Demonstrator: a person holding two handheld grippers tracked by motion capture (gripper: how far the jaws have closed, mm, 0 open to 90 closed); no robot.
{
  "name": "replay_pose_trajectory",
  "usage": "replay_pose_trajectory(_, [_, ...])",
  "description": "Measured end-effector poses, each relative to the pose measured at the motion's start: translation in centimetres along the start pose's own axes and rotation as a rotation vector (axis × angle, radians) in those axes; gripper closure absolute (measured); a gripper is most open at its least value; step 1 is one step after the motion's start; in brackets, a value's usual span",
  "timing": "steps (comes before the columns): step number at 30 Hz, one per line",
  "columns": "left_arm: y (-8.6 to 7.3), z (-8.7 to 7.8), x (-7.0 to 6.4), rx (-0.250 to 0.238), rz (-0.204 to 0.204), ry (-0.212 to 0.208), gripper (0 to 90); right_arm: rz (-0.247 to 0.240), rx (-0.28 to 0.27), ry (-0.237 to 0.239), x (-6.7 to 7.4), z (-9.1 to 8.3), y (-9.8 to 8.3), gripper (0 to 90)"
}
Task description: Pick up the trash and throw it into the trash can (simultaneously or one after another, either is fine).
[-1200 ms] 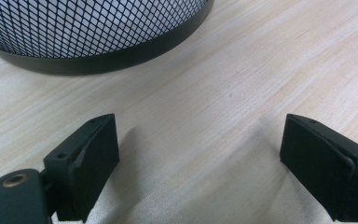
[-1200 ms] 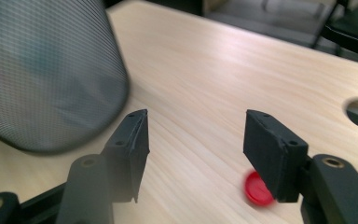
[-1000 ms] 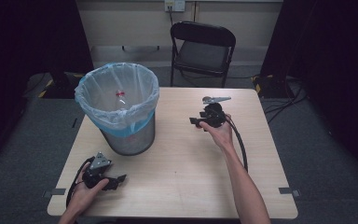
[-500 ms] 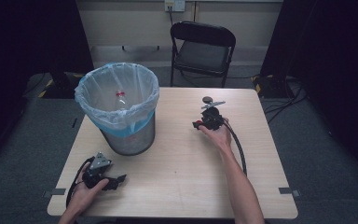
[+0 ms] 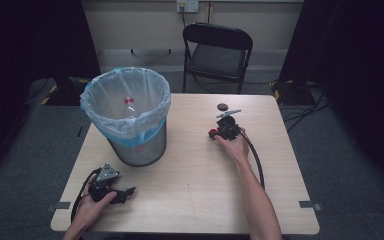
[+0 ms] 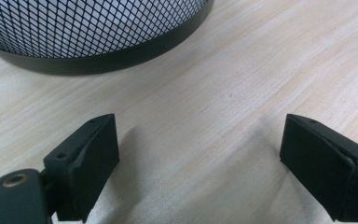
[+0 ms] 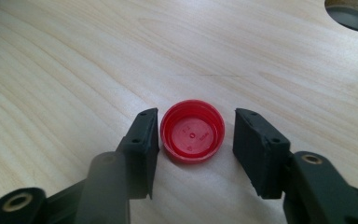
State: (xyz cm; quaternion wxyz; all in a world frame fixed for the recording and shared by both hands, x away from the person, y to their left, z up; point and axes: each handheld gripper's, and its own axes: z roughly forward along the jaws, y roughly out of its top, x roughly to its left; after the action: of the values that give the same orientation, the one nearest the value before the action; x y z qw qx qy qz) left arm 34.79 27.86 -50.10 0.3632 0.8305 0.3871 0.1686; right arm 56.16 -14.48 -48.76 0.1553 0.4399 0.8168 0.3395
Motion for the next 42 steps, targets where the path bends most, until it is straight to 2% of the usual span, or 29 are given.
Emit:
replay_pose_trajectory(4, [0.0, 0.0, 0.0, 0.000, 0.000, 0.000, 11.2, -0.036, 0.017, -0.034, 0.5, 0.1, 0.2, 58.5])
replay_pose_trajectory(17, [0.0, 0.0, 0.0, 0.000, 0.000, 0.000, 11.2, -0.021, 0.029, -0.045, 0.7, 0.0, 0.3, 59.4])
replay_pose_trajectory(20, [0.0, 0.0, 0.0, 0.000, 0.000, 0.000, 11.2, 0.009, 0.017, -0.027, 0.8, 0.0, 0.2, 59.5])
replay_pose_trajectory(23, [0.0, 0.0, 0.0, 0.000, 0.000, 0.000, 11.2, 0.007, 0.018, -0.022, 0.8, 0.0, 0.3, 59.5])
replay_pose_trajectory(28, [0.0, 0.0, 0.0, 0.000, 0.000, 0.000, 11.2, 0.066, -0.028, 0.023, 0.5, -0.7, 0.5, 59.4])
replay_pose_trajectory(42, [0.0, 0.0, 0.0, 0.001, 0.002, 0.001, 11.2, 0.072, -0.063, 0.067, 0.9, -1.9, 1.0, 59.5])
